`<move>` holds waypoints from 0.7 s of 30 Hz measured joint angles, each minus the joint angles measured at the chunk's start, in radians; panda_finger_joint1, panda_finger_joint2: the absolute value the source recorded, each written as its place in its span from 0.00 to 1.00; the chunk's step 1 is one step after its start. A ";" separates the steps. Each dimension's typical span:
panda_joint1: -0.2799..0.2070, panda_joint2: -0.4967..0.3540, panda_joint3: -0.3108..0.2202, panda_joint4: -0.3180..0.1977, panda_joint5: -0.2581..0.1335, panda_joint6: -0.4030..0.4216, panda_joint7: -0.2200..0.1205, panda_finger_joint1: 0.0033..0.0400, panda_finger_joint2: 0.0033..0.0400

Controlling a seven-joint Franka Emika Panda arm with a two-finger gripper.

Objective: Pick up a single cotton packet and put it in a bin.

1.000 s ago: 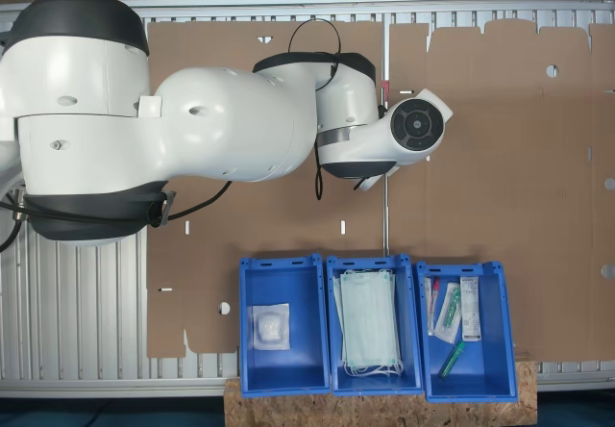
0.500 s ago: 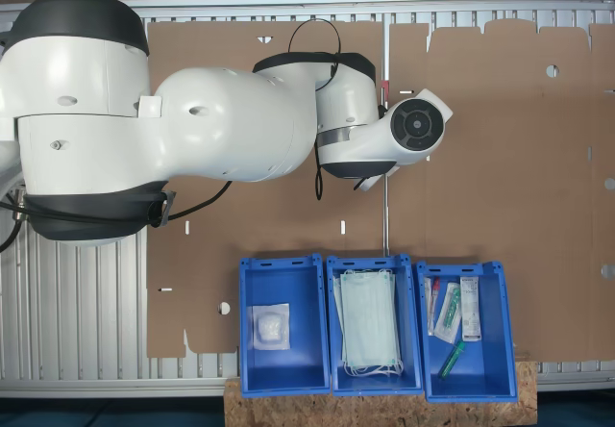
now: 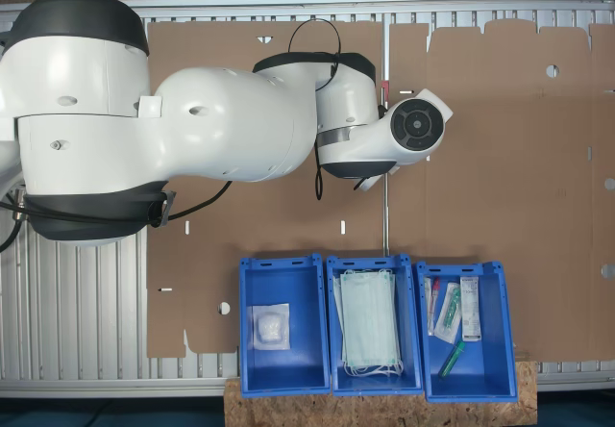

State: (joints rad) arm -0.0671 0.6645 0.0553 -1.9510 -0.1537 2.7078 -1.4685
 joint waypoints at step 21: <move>0.000 0.001 0.000 0.000 0.000 0.000 0.000 0.06 0.06</move>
State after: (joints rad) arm -0.0671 0.6656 0.0553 -1.9510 -0.1537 2.7078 -1.4685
